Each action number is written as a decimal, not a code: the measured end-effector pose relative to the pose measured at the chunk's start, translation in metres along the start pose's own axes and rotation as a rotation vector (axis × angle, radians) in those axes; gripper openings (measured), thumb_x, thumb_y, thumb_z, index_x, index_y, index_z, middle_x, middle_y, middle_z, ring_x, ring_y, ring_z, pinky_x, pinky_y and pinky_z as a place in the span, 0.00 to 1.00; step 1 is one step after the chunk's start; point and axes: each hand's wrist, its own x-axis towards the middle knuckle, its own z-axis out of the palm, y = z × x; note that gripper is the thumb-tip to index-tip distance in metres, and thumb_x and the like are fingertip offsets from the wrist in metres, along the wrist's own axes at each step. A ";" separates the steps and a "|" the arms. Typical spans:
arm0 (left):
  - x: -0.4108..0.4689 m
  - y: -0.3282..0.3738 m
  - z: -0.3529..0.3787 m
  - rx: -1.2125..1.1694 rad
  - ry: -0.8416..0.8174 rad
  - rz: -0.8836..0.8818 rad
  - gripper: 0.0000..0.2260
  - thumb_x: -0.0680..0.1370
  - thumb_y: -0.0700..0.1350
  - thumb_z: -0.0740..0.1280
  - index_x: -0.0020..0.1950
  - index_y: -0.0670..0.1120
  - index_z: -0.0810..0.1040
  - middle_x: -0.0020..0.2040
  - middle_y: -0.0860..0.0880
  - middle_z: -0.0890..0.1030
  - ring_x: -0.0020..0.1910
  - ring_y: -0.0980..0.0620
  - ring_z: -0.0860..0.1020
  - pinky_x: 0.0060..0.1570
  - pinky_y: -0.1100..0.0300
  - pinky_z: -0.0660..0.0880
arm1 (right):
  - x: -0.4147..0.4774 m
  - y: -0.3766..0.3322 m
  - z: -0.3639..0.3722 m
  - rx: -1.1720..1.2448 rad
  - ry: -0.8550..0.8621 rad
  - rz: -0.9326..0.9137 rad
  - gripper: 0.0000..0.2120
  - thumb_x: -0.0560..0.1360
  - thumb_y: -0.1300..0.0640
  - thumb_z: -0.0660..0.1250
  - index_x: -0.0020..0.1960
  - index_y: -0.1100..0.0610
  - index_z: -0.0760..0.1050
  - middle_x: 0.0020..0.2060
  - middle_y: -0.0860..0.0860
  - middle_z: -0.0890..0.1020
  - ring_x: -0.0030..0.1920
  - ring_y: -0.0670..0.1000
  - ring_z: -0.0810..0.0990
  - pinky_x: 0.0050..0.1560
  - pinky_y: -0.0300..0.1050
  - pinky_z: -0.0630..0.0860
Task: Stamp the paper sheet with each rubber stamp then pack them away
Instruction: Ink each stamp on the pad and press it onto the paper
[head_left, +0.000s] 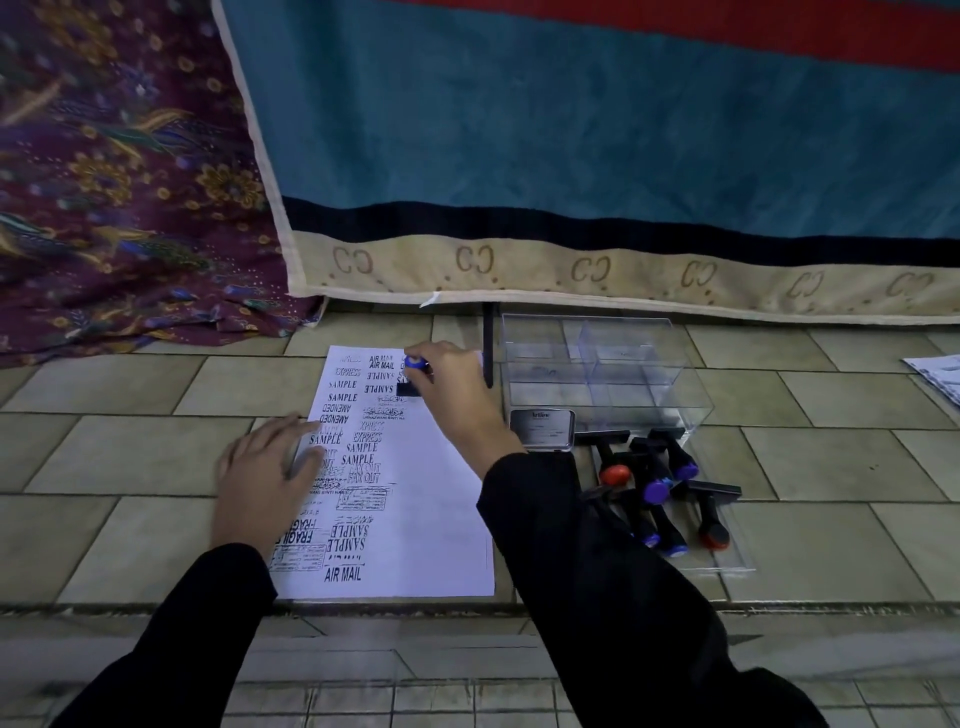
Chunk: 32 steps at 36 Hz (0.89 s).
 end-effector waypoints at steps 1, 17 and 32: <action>0.000 0.000 0.000 0.003 0.000 0.000 0.17 0.74 0.56 0.61 0.61 0.57 0.78 0.67 0.53 0.76 0.68 0.49 0.70 0.69 0.51 0.56 | 0.001 0.002 0.003 -0.011 -0.011 0.012 0.11 0.77 0.62 0.66 0.58 0.62 0.78 0.51 0.59 0.80 0.50 0.56 0.79 0.52 0.44 0.74; 0.000 0.002 -0.001 -0.005 0.008 0.002 0.18 0.73 0.55 0.62 0.61 0.55 0.79 0.67 0.52 0.76 0.66 0.47 0.71 0.70 0.50 0.57 | 0.004 0.006 0.017 -0.149 -0.125 0.047 0.08 0.79 0.61 0.60 0.53 0.63 0.76 0.47 0.60 0.78 0.47 0.59 0.77 0.45 0.49 0.73; -0.001 0.000 0.002 0.026 0.008 0.010 0.19 0.75 0.56 0.60 0.63 0.55 0.78 0.67 0.51 0.76 0.66 0.47 0.71 0.69 0.48 0.58 | 0.002 0.004 0.022 -0.146 -0.107 0.043 0.09 0.77 0.65 0.60 0.39 0.61 0.70 0.40 0.57 0.73 0.39 0.58 0.75 0.41 0.50 0.73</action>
